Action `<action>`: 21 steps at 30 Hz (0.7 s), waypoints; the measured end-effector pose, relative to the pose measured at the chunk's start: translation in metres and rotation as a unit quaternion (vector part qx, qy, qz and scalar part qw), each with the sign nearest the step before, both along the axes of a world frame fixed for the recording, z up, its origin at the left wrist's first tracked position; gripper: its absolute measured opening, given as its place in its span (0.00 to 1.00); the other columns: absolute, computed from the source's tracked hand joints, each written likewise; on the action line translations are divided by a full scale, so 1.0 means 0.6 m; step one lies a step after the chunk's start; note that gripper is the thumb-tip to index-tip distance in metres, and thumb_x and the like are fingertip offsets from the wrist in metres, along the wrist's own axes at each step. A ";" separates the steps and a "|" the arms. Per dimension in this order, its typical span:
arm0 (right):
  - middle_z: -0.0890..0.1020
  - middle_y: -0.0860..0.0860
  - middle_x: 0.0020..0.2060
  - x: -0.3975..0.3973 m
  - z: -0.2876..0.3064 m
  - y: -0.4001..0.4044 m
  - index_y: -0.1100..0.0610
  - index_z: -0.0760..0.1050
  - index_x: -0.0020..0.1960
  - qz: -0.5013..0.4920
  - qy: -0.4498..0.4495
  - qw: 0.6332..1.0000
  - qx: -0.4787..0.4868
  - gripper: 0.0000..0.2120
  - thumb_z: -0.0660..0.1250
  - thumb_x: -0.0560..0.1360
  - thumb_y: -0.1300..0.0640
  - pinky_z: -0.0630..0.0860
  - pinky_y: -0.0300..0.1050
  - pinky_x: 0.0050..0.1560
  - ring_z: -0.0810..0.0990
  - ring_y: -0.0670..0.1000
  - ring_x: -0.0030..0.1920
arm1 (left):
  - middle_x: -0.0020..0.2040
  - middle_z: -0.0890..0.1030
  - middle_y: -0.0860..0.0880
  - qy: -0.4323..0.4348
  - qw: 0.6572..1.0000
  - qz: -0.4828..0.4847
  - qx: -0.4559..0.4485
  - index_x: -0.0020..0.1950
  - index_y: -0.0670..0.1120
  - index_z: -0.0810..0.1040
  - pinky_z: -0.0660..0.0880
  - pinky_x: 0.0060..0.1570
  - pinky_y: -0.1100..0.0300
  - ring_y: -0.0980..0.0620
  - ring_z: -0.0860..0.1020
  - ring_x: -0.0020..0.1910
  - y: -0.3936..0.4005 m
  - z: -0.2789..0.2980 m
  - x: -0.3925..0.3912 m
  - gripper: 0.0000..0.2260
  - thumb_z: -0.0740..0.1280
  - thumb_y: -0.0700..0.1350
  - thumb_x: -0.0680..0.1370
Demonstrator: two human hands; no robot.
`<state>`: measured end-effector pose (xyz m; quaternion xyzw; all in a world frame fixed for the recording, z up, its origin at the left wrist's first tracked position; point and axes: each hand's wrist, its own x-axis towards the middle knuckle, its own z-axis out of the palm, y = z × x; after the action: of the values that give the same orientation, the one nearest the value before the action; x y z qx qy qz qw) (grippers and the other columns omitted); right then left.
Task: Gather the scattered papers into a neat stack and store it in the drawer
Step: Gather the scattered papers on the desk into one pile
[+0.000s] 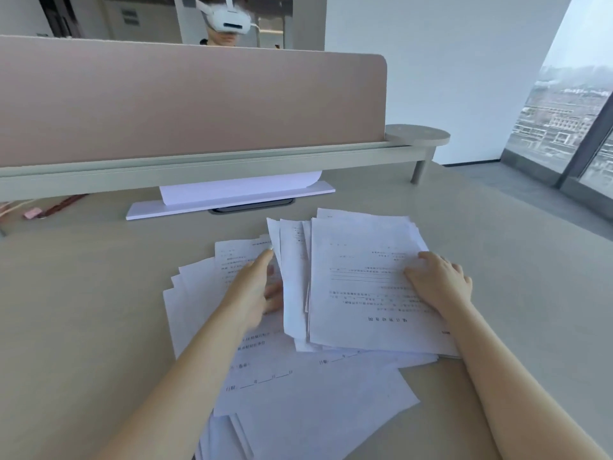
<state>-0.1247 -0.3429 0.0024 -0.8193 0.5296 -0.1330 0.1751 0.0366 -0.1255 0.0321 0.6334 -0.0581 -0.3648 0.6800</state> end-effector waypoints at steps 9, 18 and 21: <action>0.69 0.55 0.71 -0.002 0.007 -0.002 0.52 0.58 0.74 0.007 -0.019 1.000 0.022 0.30 0.57 0.75 0.42 0.56 0.56 0.72 0.64 0.59 0.71 | 0.66 0.72 0.55 -0.137 0.982 -0.100 0.082 0.69 0.50 0.67 0.69 0.62 0.52 0.50 0.71 0.63 -0.031 -0.018 -0.029 0.21 0.60 0.54 0.77; 0.68 0.50 0.72 0.007 0.018 0.034 0.47 0.61 0.72 0.139 -0.153 0.970 0.126 0.28 0.61 0.74 0.42 0.64 0.46 0.63 0.65 0.53 0.71 | 0.51 0.81 0.48 -0.159 0.987 -0.033 0.018 0.61 0.46 0.73 0.75 0.42 0.58 0.50 0.79 0.46 0.006 0.014 -0.058 0.16 0.63 0.34 0.75; 0.68 0.45 0.71 0.021 0.016 0.060 0.45 0.61 0.72 0.203 -0.199 0.946 0.158 0.27 0.62 0.74 0.44 0.64 0.43 0.59 0.68 0.48 0.69 | 0.50 0.82 0.52 -0.165 0.986 0.000 -0.024 0.58 0.51 0.73 0.75 0.41 0.57 0.53 0.80 0.46 0.062 0.044 -0.074 0.15 0.62 0.34 0.76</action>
<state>-0.1122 -0.3069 0.0120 -0.8282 0.3207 -0.1692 0.4272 -0.0079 -0.0880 0.0586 0.6684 -0.1785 -0.2534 0.6762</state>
